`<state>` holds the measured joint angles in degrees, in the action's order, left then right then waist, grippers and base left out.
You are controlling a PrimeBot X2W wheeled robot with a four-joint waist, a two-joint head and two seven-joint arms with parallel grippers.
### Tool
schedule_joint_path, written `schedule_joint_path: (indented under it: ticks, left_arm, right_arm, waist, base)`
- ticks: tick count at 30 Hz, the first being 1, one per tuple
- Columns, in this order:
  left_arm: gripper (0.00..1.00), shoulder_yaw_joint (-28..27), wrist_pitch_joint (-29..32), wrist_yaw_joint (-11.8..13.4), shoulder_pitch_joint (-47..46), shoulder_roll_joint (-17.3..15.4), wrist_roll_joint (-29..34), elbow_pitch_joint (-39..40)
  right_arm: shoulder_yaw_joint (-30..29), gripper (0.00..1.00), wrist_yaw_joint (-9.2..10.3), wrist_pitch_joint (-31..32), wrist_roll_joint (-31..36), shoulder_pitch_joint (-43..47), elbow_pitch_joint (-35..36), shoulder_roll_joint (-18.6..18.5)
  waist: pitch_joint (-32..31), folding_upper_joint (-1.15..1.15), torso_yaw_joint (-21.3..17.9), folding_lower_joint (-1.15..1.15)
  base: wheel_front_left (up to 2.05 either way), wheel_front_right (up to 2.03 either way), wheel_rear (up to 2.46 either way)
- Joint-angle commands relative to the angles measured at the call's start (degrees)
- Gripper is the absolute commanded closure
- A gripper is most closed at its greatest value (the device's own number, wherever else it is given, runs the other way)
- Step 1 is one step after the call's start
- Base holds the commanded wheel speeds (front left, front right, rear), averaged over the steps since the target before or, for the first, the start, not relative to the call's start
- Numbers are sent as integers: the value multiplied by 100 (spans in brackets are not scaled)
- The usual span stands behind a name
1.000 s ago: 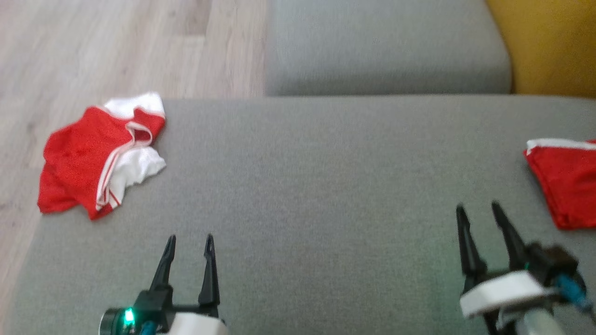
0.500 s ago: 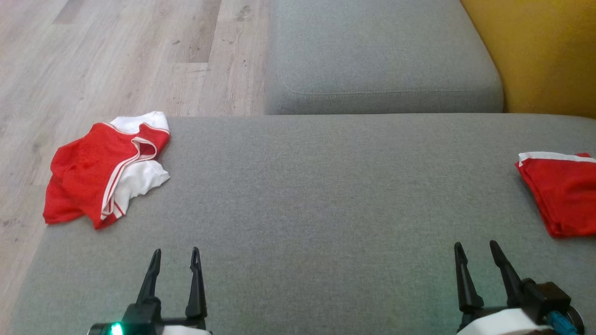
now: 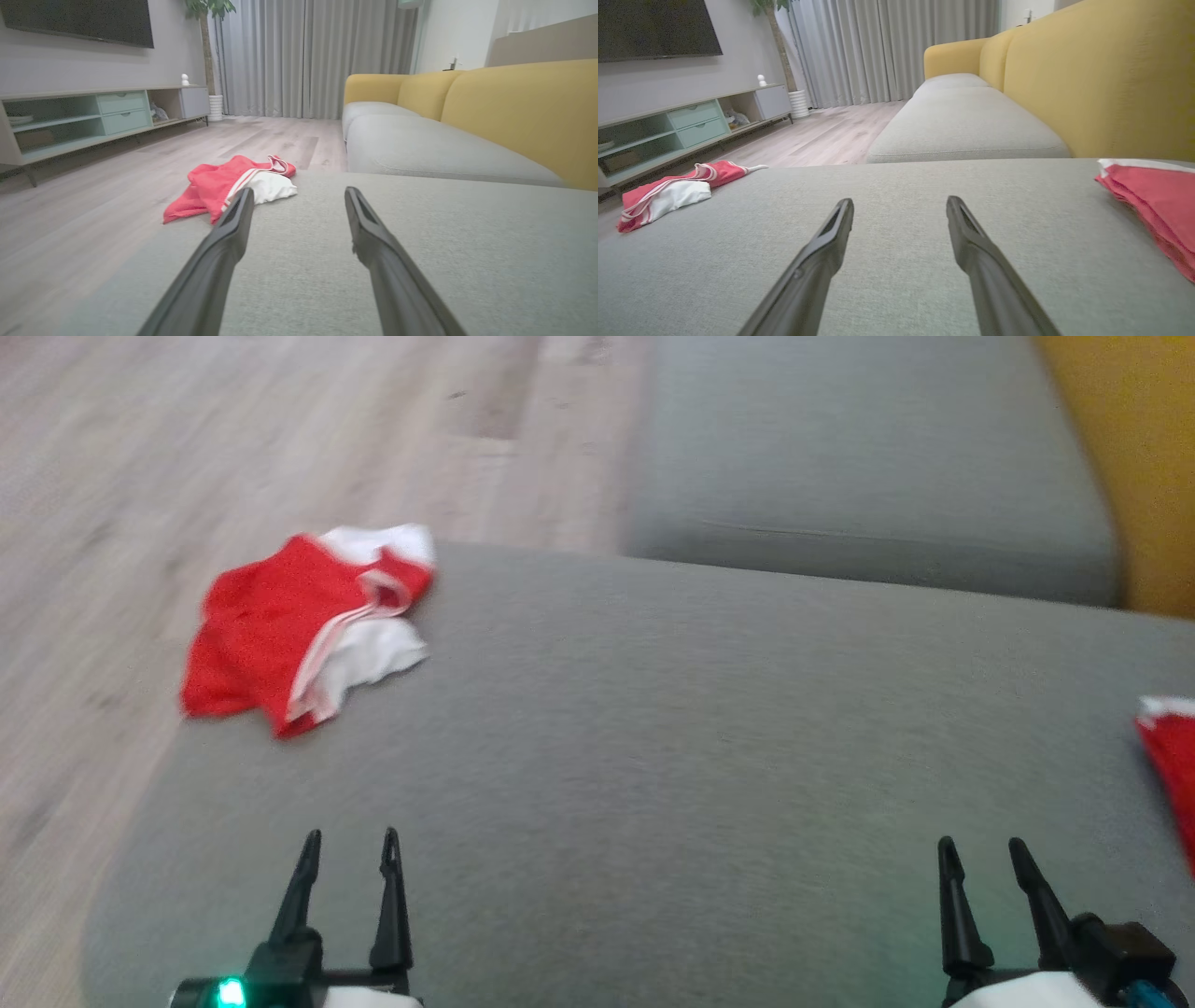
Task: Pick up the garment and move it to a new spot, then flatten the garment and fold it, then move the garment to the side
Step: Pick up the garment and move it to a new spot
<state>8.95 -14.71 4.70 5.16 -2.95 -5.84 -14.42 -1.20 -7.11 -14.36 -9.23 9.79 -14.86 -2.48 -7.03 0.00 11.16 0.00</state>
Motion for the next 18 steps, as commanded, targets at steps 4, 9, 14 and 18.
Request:
schedule_joint_path:
  ticks: [4, 9, 14, 18]
  left_arm:
    - [0, -447, -29, 5, -228, -54, 162, 352]
    - [0, -814, -29, 86, -155, -111, 168, 669]
    - [0, -950, -29, 9, -367, -382, 394, 775]
    - [0, -956, -29, -86, -666, -541, 457, 715]
  right_arm:
    - [55, 0, -37, -63, -70, -312, 188, -41]
    - [76, 0, -37, -63, 100, -609, 165, -41]
    - [92, 0, -37, -63, 312, -791, 97, -103]
    - [24, 0, -37, -63, 426, -776, 158, -179]
  waist:
    - [231, 0, 1269, 0]
    - [548, 0, 1665, 0]
    - [766, 0, 1826, 0]
    - [976, 0, 1814, 0]
  base:
    - [0, 0, 0]
    - [0, 0, 0]
    - [0, 0, 0]
    - [0, 0, 0]
